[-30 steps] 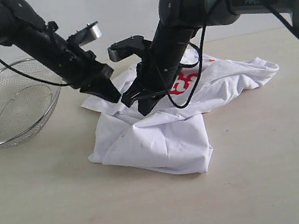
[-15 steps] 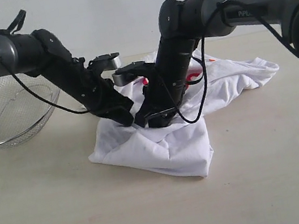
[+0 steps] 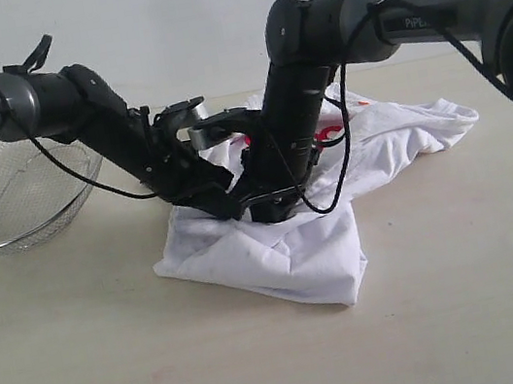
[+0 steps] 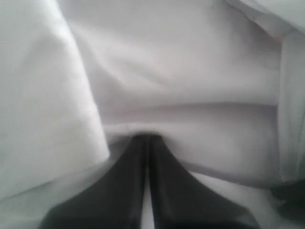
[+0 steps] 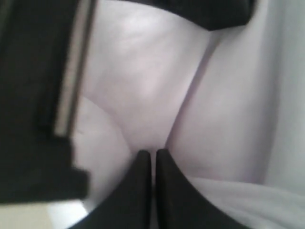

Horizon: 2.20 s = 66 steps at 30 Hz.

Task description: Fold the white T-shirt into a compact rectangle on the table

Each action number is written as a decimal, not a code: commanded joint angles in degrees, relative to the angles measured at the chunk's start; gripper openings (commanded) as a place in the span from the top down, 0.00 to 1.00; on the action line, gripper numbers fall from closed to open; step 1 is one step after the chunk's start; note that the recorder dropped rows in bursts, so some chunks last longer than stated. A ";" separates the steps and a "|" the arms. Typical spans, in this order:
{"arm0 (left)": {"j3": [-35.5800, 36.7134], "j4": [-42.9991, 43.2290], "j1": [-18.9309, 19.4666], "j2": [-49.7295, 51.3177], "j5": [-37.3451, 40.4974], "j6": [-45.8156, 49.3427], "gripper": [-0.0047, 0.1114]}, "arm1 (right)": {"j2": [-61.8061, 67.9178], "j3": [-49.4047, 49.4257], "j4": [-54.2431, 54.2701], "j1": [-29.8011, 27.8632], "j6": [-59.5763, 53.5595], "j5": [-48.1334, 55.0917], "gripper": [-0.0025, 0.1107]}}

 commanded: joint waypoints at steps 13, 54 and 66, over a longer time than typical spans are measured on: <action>-1.35 1.13 2.00 1.80 -0.16 -2.01 0.92 | -10.16 17.53 -9.47 1.54 1.11 0.99 0.98; -3.93 -1.40 2.08 1.67 2.86 -1.57 0.92 | -10.99 17.25 -16.51 9.53 0.97 -19.80 0.98; -3.93 -1.40 2.08 1.67 0.35 -2.02 0.92 | -22.87 15.14 -16.53 9.53 -1.11 -0.33 0.98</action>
